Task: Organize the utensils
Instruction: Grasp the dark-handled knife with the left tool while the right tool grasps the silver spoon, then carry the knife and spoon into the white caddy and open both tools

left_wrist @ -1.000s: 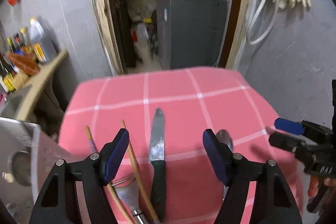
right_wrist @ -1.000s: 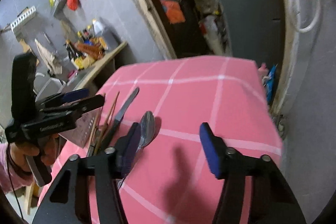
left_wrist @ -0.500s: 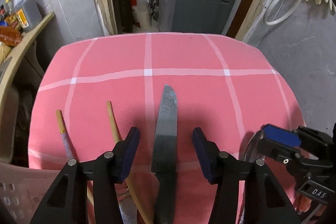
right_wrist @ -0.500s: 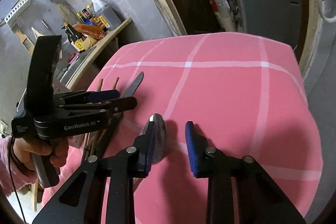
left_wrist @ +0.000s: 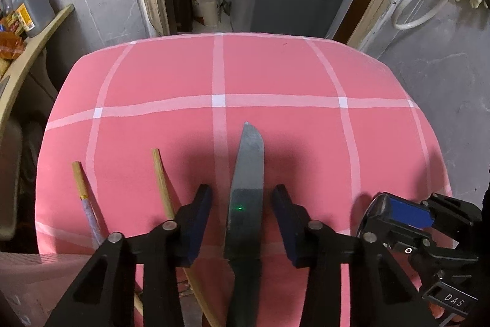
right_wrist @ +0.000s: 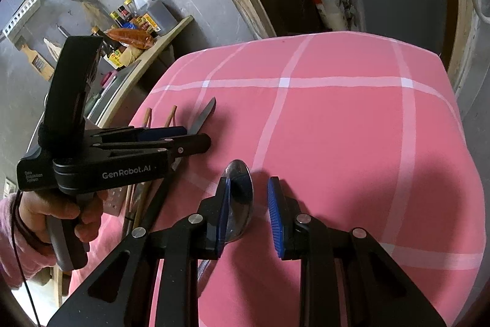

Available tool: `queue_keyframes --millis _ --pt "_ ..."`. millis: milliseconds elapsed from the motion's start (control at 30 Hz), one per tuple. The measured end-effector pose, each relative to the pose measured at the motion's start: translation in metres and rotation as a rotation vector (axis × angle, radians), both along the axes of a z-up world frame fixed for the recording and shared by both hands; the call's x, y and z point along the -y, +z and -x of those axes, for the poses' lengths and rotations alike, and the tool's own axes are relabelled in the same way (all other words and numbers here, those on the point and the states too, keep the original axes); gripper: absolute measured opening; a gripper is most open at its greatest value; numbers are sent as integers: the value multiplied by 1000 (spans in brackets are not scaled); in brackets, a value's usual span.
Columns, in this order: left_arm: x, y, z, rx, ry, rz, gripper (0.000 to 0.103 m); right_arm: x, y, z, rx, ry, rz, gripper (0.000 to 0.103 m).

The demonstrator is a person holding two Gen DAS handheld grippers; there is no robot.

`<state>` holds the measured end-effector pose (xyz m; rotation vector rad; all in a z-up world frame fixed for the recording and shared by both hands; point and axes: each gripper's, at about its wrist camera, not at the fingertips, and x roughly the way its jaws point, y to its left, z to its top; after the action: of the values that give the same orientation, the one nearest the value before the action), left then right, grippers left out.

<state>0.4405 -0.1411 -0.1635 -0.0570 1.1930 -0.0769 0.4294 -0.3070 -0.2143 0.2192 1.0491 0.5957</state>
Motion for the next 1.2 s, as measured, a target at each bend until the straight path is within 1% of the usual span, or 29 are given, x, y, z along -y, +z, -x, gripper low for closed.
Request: queue_keyframes --millis 33,100,167,267,367,433,500,600,667,767,900,967,1067,1133,1200 --pt "0 1 0 -1 1 1 33 -1 0 1 0 1 6 22" --pt "-2 1 -3 -1 6 8 25 0 -1 1 -4 3 14 22" --pt "-2 2 -6 -2 8 15 21 -2 0 2 -9 4 15 22" --pt "-1 3 -7 -7 14 3 21 -2 1 3 -17 3 18 22" --pt "-3 5 -8 -14 25 11 21 0 2 5 -18 4 21 22" --pt "-4 7 -8 -17 31 25 21 2 2 7 -20 2 18 21" --pt "-6 11 -5 -6 35 59 21 4 3 8 -23 -3 9 20" --pt "-8 14 -1 5 34 85 20 8 3 10 -23 -13 6 11" --pt "-7 18 5 25 24 104 20 10 3 12 -24 -18 -6 6" --pt "-2 24 14 61 -3 124 20 11 7 16 -12 -21 -19 3" --pt "-1 35 27 124 -56 190 20 14 10 20 -15 -36 -51 2" --pt "-1 42 36 164 -75 229 20 19 17 26 2 -63 -67 2" --pt "-5 51 49 218 -91 287 20 27 36 39 58 -106 -79 2" --pt "-6 56 56 254 -99 290 20 28 47 46 101 -120 -66 2" --pt "-6 64 66 308 -107 290 20 30 61 54 151 -136 -51 2"
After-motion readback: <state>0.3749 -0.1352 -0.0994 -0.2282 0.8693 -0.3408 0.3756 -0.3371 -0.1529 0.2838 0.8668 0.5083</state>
